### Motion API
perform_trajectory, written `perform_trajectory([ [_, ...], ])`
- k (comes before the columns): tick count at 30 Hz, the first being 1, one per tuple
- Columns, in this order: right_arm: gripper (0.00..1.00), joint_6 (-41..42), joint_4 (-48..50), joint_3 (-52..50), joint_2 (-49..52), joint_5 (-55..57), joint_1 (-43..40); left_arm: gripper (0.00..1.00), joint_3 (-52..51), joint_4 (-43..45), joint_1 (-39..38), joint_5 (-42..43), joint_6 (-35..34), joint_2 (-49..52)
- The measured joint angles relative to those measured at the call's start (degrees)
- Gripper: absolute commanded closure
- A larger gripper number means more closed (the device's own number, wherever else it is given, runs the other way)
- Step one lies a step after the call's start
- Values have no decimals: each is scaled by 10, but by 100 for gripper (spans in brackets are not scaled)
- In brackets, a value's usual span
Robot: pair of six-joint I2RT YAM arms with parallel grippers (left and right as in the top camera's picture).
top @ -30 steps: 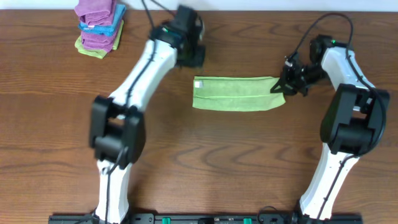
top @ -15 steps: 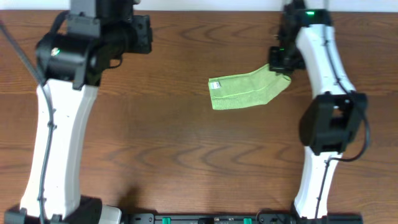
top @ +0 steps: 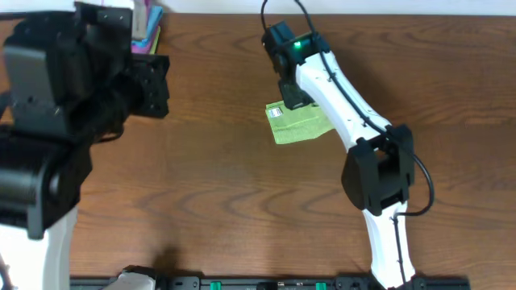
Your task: Fold the cloth
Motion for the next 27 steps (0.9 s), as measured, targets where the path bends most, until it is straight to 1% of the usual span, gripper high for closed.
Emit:
perform_trajectory([
  [5, 98, 0, 35, -71, 0, 6, 8, 94, 0, -6, 0, 0, 0, -19],
  [9, 99, 2, 60, -107, 0, 7, 27, 94, 0, -10, 0, 0, 0, -19],
  [14, 98, 2, 100, -115, 0, 7, 49, 94, 0, -10, 0, 0, 0, -19],
  [19, 98, 2, 123, -115, 0, 3, 51, 94, 0, -10, 0, 0, 0, -19],
  [27, 98, 2, 139, -117, 0, -33, 52, 94, 0, -10, 0, 0, 0, -19],
])
